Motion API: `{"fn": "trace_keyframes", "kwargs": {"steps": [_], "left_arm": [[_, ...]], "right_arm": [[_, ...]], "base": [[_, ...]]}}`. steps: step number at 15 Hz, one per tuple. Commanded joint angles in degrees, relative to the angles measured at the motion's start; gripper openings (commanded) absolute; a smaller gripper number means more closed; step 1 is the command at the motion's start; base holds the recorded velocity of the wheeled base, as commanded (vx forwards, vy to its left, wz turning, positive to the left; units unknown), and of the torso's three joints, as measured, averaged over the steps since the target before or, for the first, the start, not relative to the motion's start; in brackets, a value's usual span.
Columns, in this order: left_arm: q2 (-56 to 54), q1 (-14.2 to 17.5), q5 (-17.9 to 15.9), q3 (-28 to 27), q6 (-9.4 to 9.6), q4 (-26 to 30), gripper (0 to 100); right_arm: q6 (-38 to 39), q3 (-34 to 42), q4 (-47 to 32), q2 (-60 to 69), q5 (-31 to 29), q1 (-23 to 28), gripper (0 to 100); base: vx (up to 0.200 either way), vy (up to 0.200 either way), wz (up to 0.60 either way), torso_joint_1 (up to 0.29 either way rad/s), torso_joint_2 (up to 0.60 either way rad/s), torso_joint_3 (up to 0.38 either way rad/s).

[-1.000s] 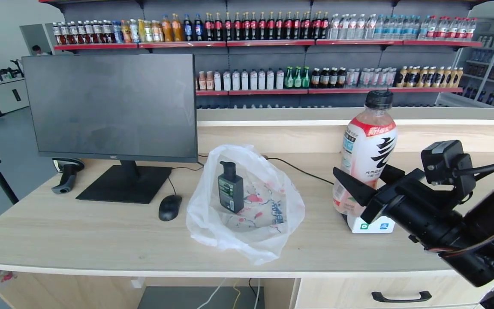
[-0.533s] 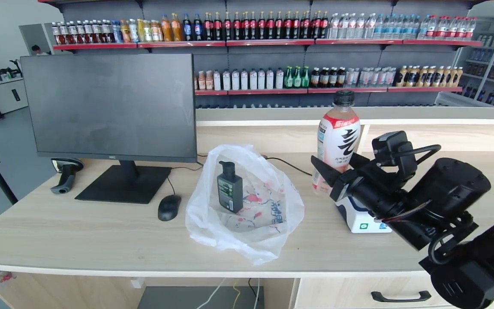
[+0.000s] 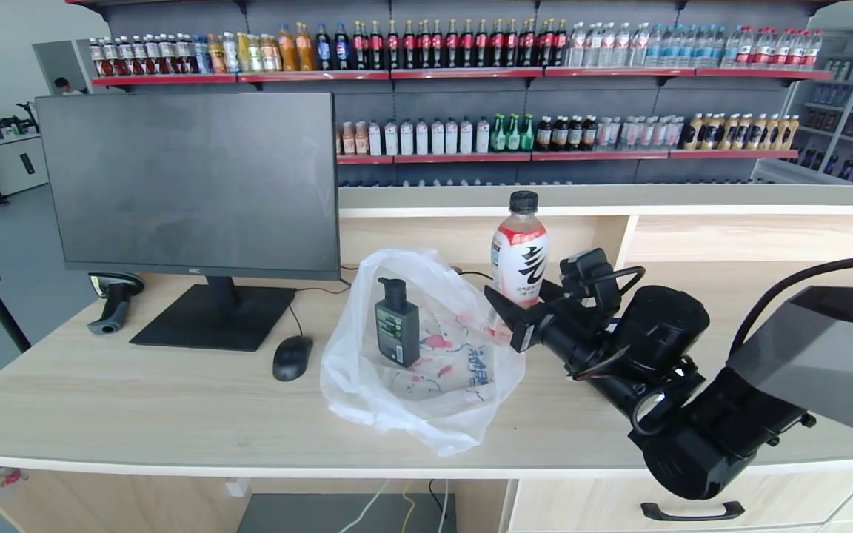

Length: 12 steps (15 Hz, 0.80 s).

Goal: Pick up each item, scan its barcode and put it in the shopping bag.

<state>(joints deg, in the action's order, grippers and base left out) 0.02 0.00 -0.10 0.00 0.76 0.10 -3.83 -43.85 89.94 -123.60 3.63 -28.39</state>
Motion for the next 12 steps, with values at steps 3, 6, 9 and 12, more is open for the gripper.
{"fn": "trace_keyframes", "kwargs": {"steps": [3,6,9,12], "left_arm": [[0.0,0.0,0.0,0.0,0.04,0.0,100],[0.0,0.0,0.0,0.0,0.04,0.0,100],[0.0,0.0,0.0,0.0,0.12,0.0,100],[0.0,0.0,0.0,0.0,0.04,0.0,100]], "right_arm": [[1.4,-2.9,0.1,-4.2,0.0,-1.6,0],[1.8,-3.1,0.1,-4.1,0.0,-1.8,0],[1.9,-3.1,0.1,-5.0,0.0,-3.0,0],[1.9,-4.8,0.1,-6.7,0.0,-3.6,0]], "base": [[0.000,0.000,0.00,0.000,0.00,0.000],[0.000,0.000,0.00,0.000,0.00,0.000],[0.000,0.000,0.00,0.000,0.00,0.000],[0.000,0.000,0.00,0.000,0.00,0.000]]}}
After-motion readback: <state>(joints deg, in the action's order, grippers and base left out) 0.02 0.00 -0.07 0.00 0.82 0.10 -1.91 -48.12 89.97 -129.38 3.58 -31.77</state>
